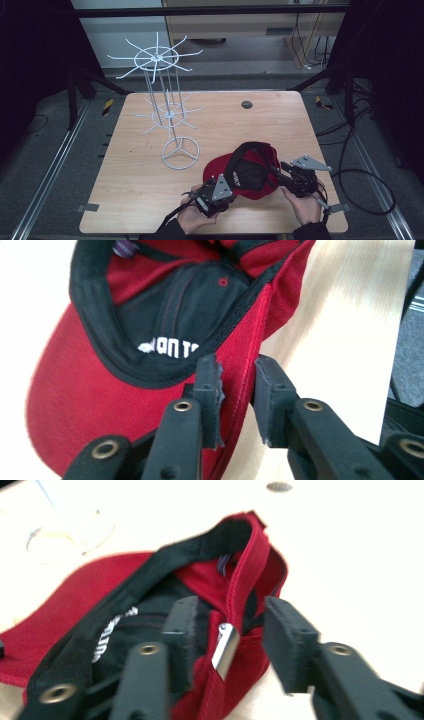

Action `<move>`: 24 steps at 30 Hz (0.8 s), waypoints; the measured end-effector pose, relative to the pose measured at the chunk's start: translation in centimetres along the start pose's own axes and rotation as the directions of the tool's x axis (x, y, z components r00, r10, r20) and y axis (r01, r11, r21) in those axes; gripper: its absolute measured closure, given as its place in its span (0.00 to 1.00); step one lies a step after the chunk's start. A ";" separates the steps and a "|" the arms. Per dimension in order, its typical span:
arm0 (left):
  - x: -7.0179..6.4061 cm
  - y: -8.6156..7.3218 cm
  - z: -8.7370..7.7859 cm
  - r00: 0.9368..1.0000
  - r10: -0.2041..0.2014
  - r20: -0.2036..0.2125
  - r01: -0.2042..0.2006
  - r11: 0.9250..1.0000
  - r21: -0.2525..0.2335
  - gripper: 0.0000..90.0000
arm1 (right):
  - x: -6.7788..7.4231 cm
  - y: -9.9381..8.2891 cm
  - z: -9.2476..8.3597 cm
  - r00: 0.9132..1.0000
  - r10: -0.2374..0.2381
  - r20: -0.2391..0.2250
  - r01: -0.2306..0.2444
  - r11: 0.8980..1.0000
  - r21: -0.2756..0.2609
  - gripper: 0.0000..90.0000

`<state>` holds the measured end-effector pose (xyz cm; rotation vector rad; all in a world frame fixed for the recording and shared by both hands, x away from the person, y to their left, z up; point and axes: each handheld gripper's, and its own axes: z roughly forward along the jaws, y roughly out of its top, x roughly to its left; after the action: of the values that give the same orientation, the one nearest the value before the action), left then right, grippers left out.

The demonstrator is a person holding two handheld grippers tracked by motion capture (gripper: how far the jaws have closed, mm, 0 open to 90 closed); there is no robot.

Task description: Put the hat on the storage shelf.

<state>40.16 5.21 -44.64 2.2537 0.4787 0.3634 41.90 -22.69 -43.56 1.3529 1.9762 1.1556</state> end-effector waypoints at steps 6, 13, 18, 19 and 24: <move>1.0 1.1 -1.1 1.000 -0.023 -0.017 0.023 0.999 -0.049 0.91 | -0.6 0.9 -2.1 1.000 0.007 -0.005 -0.008 0.989 -0.148 0.45; 2.7 2.5 -2.1 0.996 -0.087 -0.009 0.086 0.992 -0.094 0.95 | -0.4 1.3 -3.6 0.999 -0.020 -0.031 0.013 0.974 -0.227 0.39; 4.2 3.0 -2.4 0.988 -0.154 0.020 0.155 0.979 -0.129 0.96 | -0.4 0.5 -2.7 0.997 -0.049 -0.052 0.039 0.981 -0.190 0.40; 4.5 3.2 -2.5 0.986 -0.166 0.025 0.168 0.976 -0.136 0.96 | -0.3 0.3 -2.3 0.996 -0.063 -0.057 0.052 0.983 -0.176 0.40; 5.1 3.7 -2.9 0.984 -0.178 0.024 0.179 0.972 -0.152 0.96 | 0.3 -0.5 -0.5 0.987 -0.127 -0.099 0.114 0.985 -0.127 0.41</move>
<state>44.32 7.06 -39.43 2.0448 0.6223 0.2859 41.16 -22.66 -43.66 1.1157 1.9966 1.2919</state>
